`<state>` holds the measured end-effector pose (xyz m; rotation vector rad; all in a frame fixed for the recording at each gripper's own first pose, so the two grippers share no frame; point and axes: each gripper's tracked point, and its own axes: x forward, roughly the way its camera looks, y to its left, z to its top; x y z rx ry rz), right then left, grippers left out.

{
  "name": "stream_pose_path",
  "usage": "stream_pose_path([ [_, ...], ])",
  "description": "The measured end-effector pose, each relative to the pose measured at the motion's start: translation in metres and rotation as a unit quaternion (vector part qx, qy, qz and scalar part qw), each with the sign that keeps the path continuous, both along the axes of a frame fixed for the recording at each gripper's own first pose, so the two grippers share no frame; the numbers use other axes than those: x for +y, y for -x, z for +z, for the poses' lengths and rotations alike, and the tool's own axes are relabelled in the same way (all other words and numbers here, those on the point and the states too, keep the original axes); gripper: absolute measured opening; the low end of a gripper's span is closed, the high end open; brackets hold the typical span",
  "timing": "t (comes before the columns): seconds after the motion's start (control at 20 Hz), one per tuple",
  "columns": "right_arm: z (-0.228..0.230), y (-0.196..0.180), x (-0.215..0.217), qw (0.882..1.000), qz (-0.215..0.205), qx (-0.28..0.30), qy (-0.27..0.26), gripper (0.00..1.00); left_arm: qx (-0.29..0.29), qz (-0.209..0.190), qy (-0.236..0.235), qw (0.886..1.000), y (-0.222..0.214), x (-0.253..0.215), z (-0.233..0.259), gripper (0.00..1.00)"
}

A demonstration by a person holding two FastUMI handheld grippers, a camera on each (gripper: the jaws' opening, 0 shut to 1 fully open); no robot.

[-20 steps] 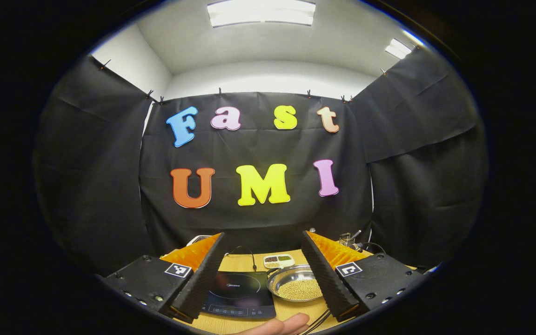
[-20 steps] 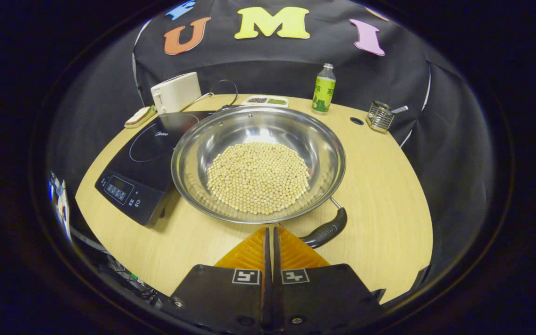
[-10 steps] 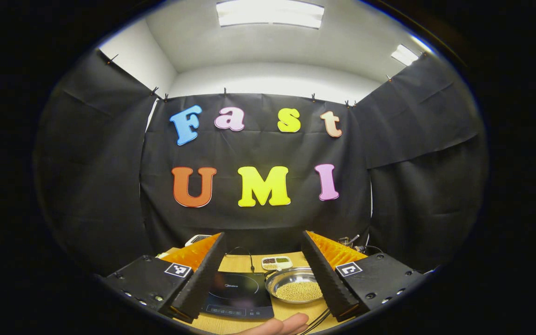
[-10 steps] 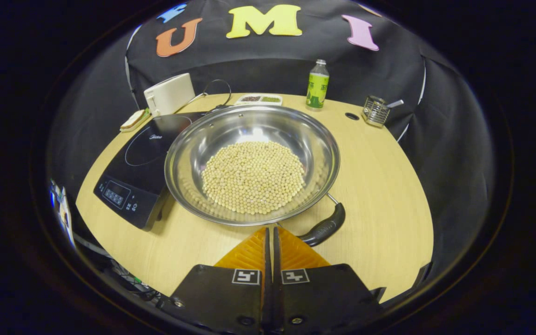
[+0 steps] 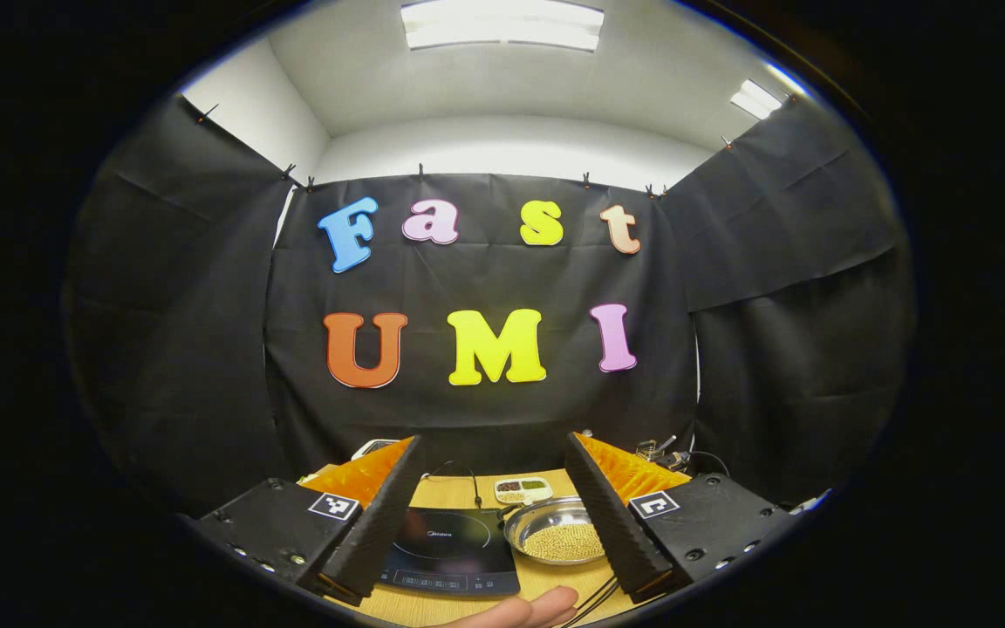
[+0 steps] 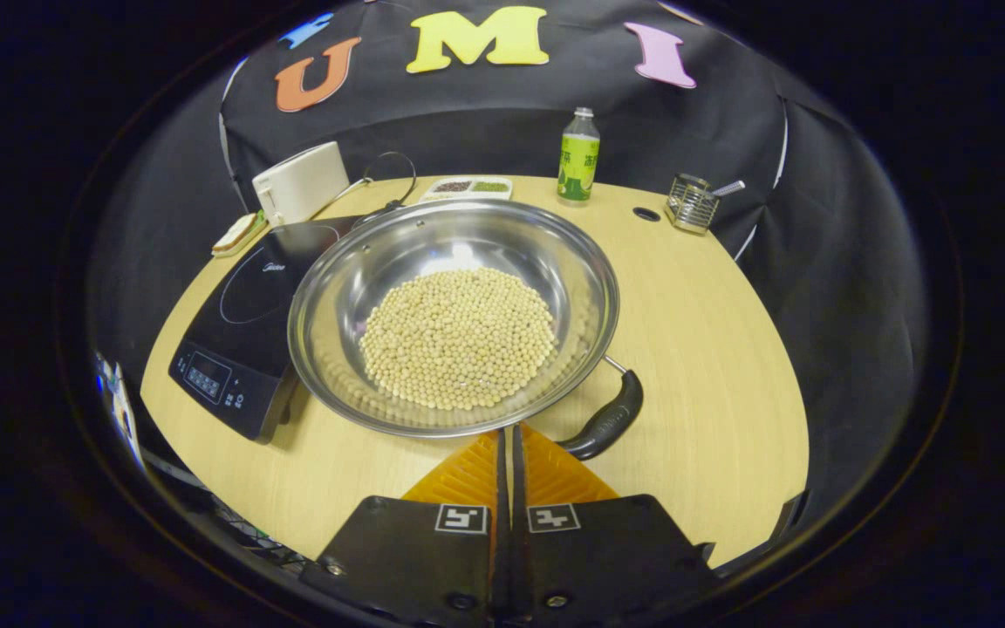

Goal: First push the handle of the pot to place it horizontally, then grasp the pot with both hands and set it on the induction cooktop.

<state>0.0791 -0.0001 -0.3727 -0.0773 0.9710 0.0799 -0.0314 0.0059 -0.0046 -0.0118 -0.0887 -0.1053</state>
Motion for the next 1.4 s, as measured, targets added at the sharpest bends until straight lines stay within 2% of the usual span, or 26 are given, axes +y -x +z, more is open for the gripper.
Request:
stream_pose_path([
  [0.15, -0.001, -0.005, -0.007, 1.0, -0.008, 0.0, 0.001, 0.01, -0.002, 0.004, -0.008, 1.0, -0.001, 0.001, -0.002, 0.96],
  [0.25, -0.001, -0.008, -0.011, 1.0, -0.016, 0.0, 0.0, 0.04, 0.001, 0.002, -0.004, 1.0, -0.001, -0.001, -0.002, 0.97],
  [0.45, -0.001, -0.016, -0.021, 0.999, -0.032, -0.001, 0.001, 0.01, 0.004, 0.004, -0.002, 1.0, -0.002, 0.001, -0.002, 0.97],
  [0.5, -0.001, -0.019, -0.024, 0.999, -0.036, -0.001, 0.004, 0.04, 0.003, 0.004, -0.001, 1.0, -0.001, 0.002, -0.001, 0.96],
  [0.7, -0.003, -0.028, -0.033, 0.998, -0.055, 0.009, -0.007, 0.04, 0.008, 0.008, -0.001, 1.0, -0.003, 0.005, -0.003, 0.96],
  [0.75, -0.003, -0.031, -0.036, 0.998, -0.06, 0.011, -0.01, 0.01, 0.009, 0.007, -0.002, 1.0, -0.004, 0.005, -0.004, 0.97],
  [0.85, -0.006, -0.036, -0.04, 0.997, -0.067, 0.018, -0.015, 0.04, 0.012, 0.004, 0.001, 1.0, -0.006, 0.005, -0.005, 0.97],
  [0.9, -0.006, -0.037, -0.043, 0.997, -0.07, 0.021, -0.017, 0.01, 0.017, -0.001, 0.004, 1.0, -0.008, 0.002, -0.007, 0.97],
  [0.95, -0.005, -0.041, -0.045, 0.997, -0.073, 0.02, -0.017, 0.04, 0.02, -0.008, 0.003, 1.0, -0.008, -0.002, -0.009, 0.97],
  [1.0, -0.005, -0.044, -0.047, 0.997, -0.075, 0.018, -0.016, 0.0, 0.02, -0.013, 0.0, 1.0, -0.01, -0.005, -0.008, 0.96],
  [1.25, -0.006, -0.062, -0.056, 0.996, -0.088, 0.01, -0.021, 0.0, 0.039, -0.014, -0.015, 0.999, -0.027, -0.015, -0.024, 0.96],
  [1.3, -0.006, -0.067, -0.058, 0.996, -0.089, 0.008, -0.022, 0.04, 0.042, -0.009, -0.015, 0.999, -0.03, -0.014, -0.027, 0.96],
  [1.4, -0.008, -0.075, -0.063, 0.995, -0.091, 0.007, -0.029, 0.01, 0.046, 0.003, -0.012, 0.999, -0.042, -0.012, -0.027, 0.97],
])
